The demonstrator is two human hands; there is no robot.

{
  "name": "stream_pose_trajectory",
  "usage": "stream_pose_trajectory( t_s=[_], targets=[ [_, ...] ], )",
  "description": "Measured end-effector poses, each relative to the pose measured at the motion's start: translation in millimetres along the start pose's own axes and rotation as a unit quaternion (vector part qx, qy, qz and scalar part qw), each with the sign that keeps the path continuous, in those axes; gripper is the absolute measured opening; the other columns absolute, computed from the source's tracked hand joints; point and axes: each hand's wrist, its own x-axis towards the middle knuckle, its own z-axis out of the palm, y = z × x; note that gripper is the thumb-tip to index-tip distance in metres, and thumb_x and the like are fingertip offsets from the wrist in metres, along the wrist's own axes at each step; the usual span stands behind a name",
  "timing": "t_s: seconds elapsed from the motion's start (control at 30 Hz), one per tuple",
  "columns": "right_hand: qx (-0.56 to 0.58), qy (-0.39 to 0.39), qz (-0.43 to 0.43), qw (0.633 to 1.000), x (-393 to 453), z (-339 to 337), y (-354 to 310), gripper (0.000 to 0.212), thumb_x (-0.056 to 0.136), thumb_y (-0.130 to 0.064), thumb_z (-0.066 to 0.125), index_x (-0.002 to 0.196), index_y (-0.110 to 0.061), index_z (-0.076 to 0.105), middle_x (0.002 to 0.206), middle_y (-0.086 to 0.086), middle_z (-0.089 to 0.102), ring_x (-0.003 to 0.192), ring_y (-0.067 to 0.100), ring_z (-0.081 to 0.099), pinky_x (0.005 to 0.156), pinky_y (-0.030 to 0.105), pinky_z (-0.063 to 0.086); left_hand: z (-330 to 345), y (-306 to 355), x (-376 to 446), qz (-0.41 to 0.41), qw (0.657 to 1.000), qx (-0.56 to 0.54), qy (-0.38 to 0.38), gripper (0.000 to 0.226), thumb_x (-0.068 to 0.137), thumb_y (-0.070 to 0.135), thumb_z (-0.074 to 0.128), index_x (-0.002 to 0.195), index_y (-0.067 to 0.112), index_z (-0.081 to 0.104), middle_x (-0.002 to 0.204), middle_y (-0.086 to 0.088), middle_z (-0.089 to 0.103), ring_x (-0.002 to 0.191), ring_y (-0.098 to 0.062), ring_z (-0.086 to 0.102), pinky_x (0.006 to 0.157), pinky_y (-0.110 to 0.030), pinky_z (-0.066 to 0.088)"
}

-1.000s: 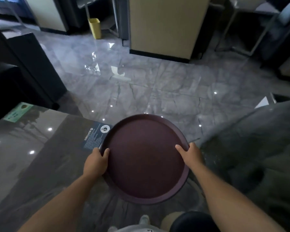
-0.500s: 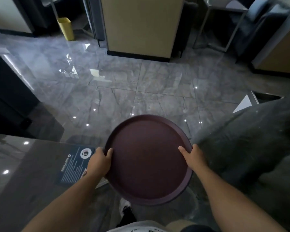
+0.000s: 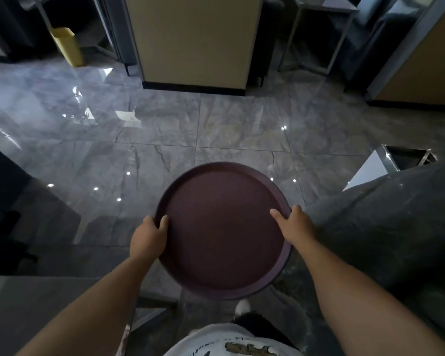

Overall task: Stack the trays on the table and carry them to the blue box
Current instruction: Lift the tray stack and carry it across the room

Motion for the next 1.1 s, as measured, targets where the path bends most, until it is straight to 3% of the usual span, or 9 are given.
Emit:
stream_pose_trajectory(
  t_s=[0.23,0.37,0.5,0.63,0.73,0.87,1.1],
  targets=[
    [-0.038,-0.002,-0.03,0.999,76.0,-3.9,-24.0,0.07,0.082,-0.074,0.044,0.111,-0.01,0.047,0.096,0.006,0.058,0.08,0.026,0.058,0.066,0.039,0.05,16.7,29.6,54.3,-0.02,1.0,0.009,0.017,0.044,0.09,0.056,0.042,0.083,0.012,0.046,0.09,-0.019,0.063,0.089,-0.039,0.059,0.064,-0.037,0.035],
    [-0.017,-0.02,-0.068,0.997,142.0,-6.5,-48.8,0.071,0.084,-0.07,0.048,0.113,-0.006,0.048,0.105,0.013,0.061,0.09,0.032,0.059,0.07,0.039,0.047,21.6,58.5,92.7,-0.036,0.999,0.004,0.032,0.044,0.09,0.055,0.043,0.079,0.012,0.044,0.079,-0.013,0.057,0.085,-0.039,0.059,0.063,-0.037,0.035],
    [0.0,-0.036,-0.11,0.993,207.2,-18.6,-85.6,0.071,0.084,-0.065,0.054,0.114,-0.001,0.049,0.109,0.019,0.061,0.097,0.037,0.059,0.077,0.042,0.049,23.4,88.7,124.9,-0.076,0.995,0.019,0.056,0.044,0.092,0.053,0.04,0.086,0.01,0.047,0.091,-0.019,0.063,0.089,-0.039,0.059,0.065,-0.037,0.037],
    [0.002,-0.046,-0.145,0.988,258.8,-28.5,-118.9,0.068,0.084,-0.063,0.056,0.11,-0.001,0.05,0.103,0.017,0.062,0.091,0.035,0.059,0.068,0.036,0.043,25.4,112.8,147.9,-0.11,0.99,0.022,0.08,0.045,0.093,0.052,0.038,0.093,0.008,0.048,0.096,-0.02,0.063,0.092,-0.039,0.058,0.067,-0.037,0.037],
    [0.0,-0.066,-0.163,0.984,286.0,-28.8,-139.6,0.069,0.083,-0.065,0.055,0.112,-0.003,0.05,0.103,0.017,0.062,0.093,0.036,0.059,0.07,0.038,0.046,23.8,120.7,163.8,-0.132,0.987,0.024,0.087,0.048,0.093,0.052,0.037,0.098,0.006,0.051,0.1,-0.021,0.063,0.095,-0.039,0.058,0.071,-0.04,0.04],
    [-0.005,-0.084,-0.169,0.982,315.5,-25.7,-169.0,0.069,0.083,-0.066,0.053,0.113,-0.005,0.049,0.103,0.015,0.063,0.093,0.035,0.06,0.076,0.042,0.05,17.3,128.2,192.0,-0.151,0.983,0.039,0.1,0.05,0.093,0.052,0.036,0.1,0.005,0.052,0.102,-0.023,0.063,0.097,-0.04,0.058,0.074,-0.041,0.041],
    [-0.035,-0.086,-0.204,0.975,363.7,-7.8,-241.2,0.066,0.082,-0.069,0.052,0.106,-0.007,0.049,0.101,0.013,0.062,0.091,0.034,0.059,0.072,0.04,0.048,5.1,121.5,255.7,-0.172,0.978,0.012,0.116,0.05,0.094,0.051,0.036,0.104,0.006,0.054,0.101,-0.018,0.063,0.095,-0.038,0.058,0.073,-0.039,0.041]
  ],
)
